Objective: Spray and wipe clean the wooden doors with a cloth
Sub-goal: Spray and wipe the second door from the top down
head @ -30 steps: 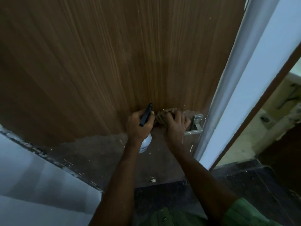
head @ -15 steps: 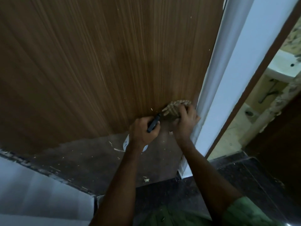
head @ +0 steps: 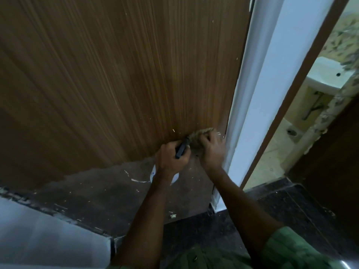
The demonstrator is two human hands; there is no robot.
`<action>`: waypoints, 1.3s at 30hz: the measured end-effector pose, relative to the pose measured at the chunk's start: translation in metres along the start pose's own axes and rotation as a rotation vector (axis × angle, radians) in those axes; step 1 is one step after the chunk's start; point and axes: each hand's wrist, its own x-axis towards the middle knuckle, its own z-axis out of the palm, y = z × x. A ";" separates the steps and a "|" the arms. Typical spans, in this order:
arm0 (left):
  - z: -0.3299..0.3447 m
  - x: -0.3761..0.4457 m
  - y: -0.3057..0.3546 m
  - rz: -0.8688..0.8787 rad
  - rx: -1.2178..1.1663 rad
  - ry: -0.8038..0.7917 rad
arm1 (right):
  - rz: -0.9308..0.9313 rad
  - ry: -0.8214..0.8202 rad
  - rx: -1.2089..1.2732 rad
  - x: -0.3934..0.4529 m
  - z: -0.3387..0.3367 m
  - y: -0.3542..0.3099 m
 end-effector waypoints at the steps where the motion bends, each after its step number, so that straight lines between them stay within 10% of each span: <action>1: 0.000 0.002 0.000 0.012 -0.024 0.023 | -0.049 -0.063 -0.027 -0.009 0.005 0.005; 9: 0.009 0.012 0.014 0.051 -0.117 0.073 | 0.047 0.277 0.019 0.046 -0.016 0.003; 15: 0.015 0.018 0.027 0.095 -0.130 0.071 | -0.119 0.058 -0.053 0.013 -0.011 0.032; 20: 0.027 0.022 0.035 0.080 -0.152 0.046 | 0.043 0.245 -0.023 0.057 -0.032 0.046; 39: 0.090 -0.029 0.028 -0.148 0.015 -0.170 | 0.018 -0.260 0.150 0.037 -0.060 0.093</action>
